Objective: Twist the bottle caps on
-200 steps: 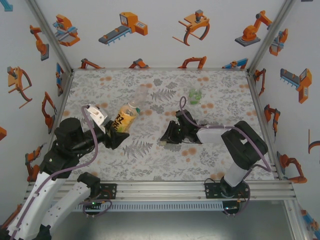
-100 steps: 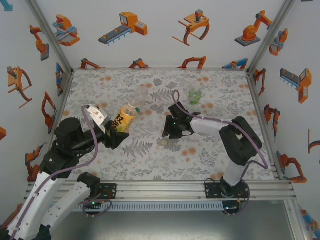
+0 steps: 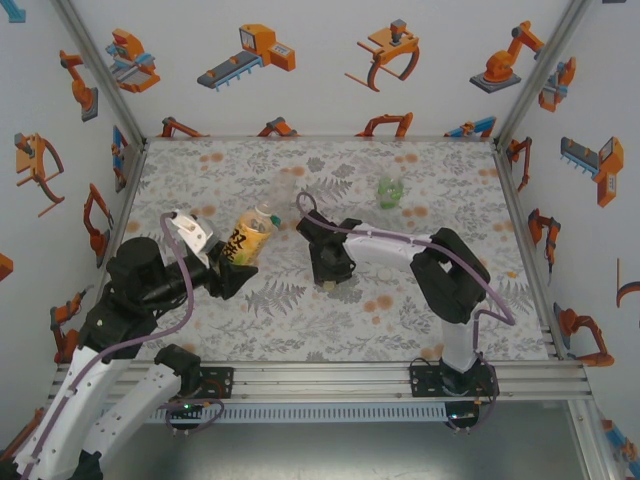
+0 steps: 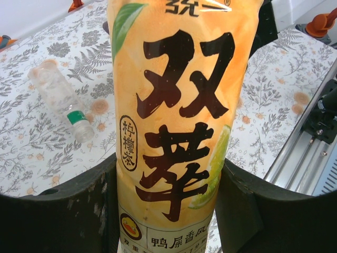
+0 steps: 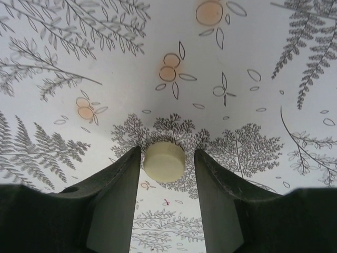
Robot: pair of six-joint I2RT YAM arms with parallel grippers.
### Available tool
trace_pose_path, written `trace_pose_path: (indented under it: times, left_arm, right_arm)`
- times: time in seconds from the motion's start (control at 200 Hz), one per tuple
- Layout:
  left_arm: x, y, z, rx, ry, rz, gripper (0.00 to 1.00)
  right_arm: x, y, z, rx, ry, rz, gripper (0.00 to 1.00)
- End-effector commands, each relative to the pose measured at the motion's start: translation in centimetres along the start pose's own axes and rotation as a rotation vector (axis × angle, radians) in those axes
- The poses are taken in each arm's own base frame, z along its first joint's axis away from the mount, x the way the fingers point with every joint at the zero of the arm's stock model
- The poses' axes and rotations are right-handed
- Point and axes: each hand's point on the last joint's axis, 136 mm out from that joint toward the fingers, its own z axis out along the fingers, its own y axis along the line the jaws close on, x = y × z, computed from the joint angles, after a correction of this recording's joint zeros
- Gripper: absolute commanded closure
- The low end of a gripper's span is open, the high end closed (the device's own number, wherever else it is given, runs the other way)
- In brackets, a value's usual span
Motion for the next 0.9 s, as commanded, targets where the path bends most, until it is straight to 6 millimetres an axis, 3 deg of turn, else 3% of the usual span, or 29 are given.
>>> trace_pose_path:
  times: [0.0,0.616,0.741,0.896]
  left_arm:
    - [-0.9,-0.1,-0.5,-0.006,-0.034,0.004,1.0]
    - [-0.6,-0.1,-0.8,-0.011,-0.037,0.001,1.0]
    - [-0.4,-0.2,-0.7,-0.005,-0.03,0.012,1.0]
    - [0.1,-0.7,-0.4,0.032,-0.012,0.048,1.0]
  right_arm:
    - [3.5,-2.2,1.6,0.112,0.114,-0.047,0.56]
    - [3.1,-1.0,1.2,0.099,0.098,-0.052,0.66]
    - [2.6,-0.7,0.5,0.082,0.078,-0.046,0.71]
    - [1.3,-0.1,-1.9,0.027,0.031,-0.045,0.75]
